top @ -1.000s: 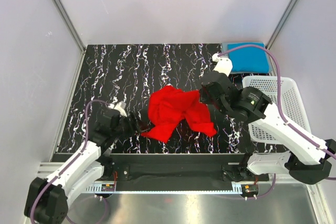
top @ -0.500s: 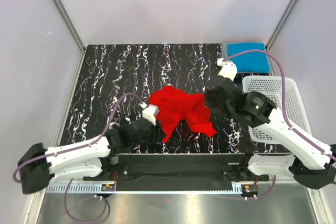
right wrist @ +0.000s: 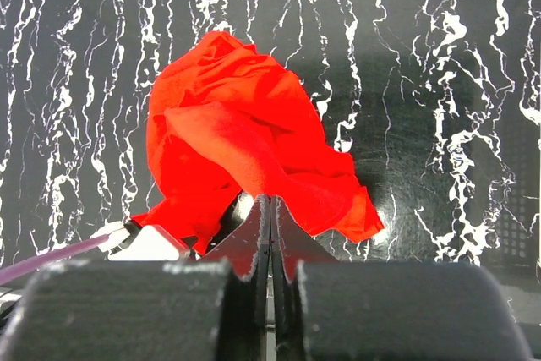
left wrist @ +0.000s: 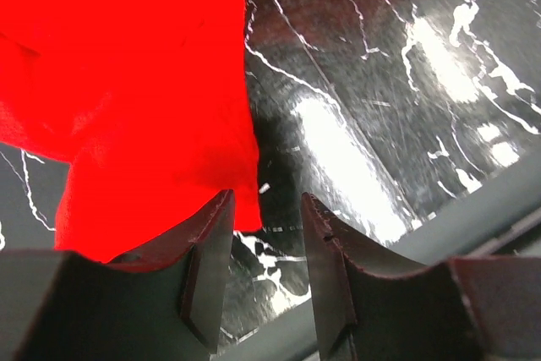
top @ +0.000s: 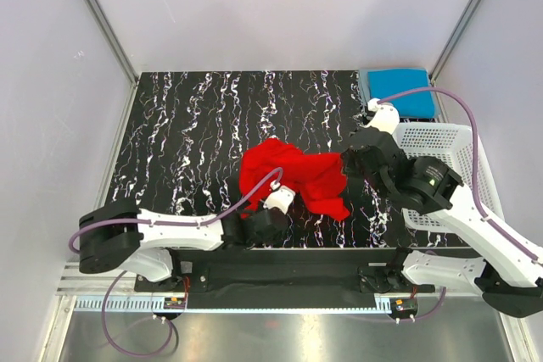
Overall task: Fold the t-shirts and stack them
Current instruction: Flatten the tshirt out
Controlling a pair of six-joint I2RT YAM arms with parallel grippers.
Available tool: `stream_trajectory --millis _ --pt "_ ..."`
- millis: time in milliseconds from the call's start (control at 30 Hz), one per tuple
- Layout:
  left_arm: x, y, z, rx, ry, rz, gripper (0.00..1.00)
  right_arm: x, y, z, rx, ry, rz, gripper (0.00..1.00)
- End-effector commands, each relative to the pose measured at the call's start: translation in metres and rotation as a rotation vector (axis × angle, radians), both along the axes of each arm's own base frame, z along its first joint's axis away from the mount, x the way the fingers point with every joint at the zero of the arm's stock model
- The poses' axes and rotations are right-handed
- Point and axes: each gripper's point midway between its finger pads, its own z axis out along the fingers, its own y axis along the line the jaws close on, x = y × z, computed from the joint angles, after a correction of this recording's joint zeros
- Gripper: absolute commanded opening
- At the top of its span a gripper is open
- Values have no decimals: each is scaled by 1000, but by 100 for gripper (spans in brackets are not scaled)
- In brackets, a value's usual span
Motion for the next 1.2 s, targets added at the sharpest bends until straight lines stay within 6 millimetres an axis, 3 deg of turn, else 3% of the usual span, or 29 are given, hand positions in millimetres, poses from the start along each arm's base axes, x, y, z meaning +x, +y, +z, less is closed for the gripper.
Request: stream_trajectory --millis 0,267,633,667,833,867,967,1033,1133,1167 --pt "15 -6 12 17 -80 42 42 6 -11 10 21 -50 -52 0" --pt "13 4 8 43 -78 95 42 8 -15 10 18 -53 -60 0" --pt "-2 6 -14 74 -52 93 41 11 -10 5 24 -41 -52 0" --pt "-3 6 -15 75 -54 93 39 11 -10 3 19 -38 -52 0" --pt "2 13 -10 97 -82 137 0 13 -12 0 5 -32 -64 0" --pt "3 15 -8 104 -88 146 0 13 -13 1 5 -33 -68 0" --pt "9 33 7 155 -127 194 0 13 -17 4 8 -42 -80 0" --pt "17 35 34 130 -168 237 0 13 -21 6 4 -48 -94 0" --pt "28 50 87 97 -235 296 0 14 -32 17 -9 -71 -122 0" --pt "31 57 119 50 -259 314 0 14 -36 22 -27 -81 -121 0"
